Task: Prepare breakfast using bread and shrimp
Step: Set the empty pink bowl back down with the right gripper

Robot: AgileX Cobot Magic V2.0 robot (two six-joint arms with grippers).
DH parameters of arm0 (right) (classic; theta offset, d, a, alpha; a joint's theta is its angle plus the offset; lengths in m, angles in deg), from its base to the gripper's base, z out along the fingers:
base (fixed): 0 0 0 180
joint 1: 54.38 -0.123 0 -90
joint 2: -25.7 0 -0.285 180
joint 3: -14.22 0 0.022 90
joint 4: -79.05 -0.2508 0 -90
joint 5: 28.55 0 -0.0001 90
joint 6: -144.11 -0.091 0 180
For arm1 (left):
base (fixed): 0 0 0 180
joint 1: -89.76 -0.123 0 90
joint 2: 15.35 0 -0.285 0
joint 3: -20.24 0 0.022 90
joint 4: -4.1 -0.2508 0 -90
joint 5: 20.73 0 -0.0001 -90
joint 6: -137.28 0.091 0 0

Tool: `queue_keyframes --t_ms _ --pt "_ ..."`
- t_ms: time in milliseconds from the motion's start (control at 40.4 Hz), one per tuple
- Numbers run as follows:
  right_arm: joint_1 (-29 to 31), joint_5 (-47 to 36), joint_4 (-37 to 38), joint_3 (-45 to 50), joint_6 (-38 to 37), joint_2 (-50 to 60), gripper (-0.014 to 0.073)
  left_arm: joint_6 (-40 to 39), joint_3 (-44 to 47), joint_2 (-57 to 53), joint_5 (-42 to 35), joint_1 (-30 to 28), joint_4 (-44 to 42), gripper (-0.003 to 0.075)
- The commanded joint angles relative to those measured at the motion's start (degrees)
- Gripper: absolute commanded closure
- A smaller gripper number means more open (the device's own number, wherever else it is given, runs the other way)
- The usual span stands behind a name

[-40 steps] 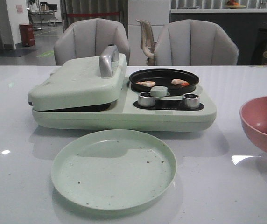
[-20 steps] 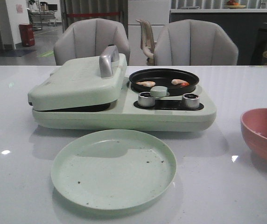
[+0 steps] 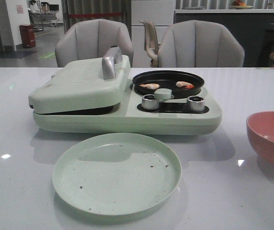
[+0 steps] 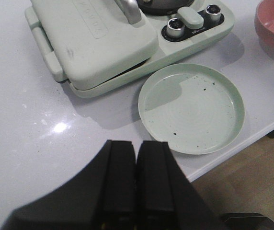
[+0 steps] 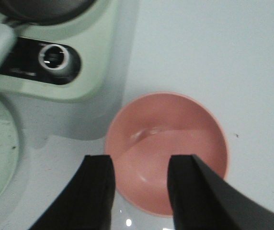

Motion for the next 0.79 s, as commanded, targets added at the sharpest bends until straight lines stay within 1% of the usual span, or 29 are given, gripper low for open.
queue_keyframes --t_ms 0,124,297,470,519,569,717,767 --pt "-1.70 -1.77 0.41 0.90 0.67 7.71 0.0193 -0.50 -1.69 -0.05 -4.31 0.20 0.00 0.0619" --pt "-1.79 0.96 1.09 3.88 0.67 14.95 0.0193 -0.50 -1.69 -0.05 -4.31 0.20 0.00 0.0619" --pt "-1.79 7.34 2.09 8.14 0.67 23.53 0.0193 -0.50 -1.69 -0.05 -4.31 0.20 0.00 0.0619" --pt "-1.79 9.26 2.09 11.84 0.67 29.77 0.0205 -0.50 -1.69 -0.05 -4.31 0.20 0.00 0.0619" --pt "-1.79 9.26 2.09 12.52 0.67 30.84 0.0230 -0.50 -1.69 -0.05 -4.31 0.20 0.00 0.0619" --pt "-1.79 9.26 2.09 13.18 0.67 31.84 0.0275 -0.50 -1.69 -0.05 -4.31 0.20 0.00 0.0619" --pt "-1.79 9.71 2.09 14.21 0.67 32.51 0.0459 -0.50 -1.69 -0.05 -4.31 0.20 0.00 0.0619" --pt "-1.79 9.71 2.09 14.43 0.67 32.51 0.0505 -0.50 -1.69 -0.05 -4.31 0.20 0.00 0.0619"
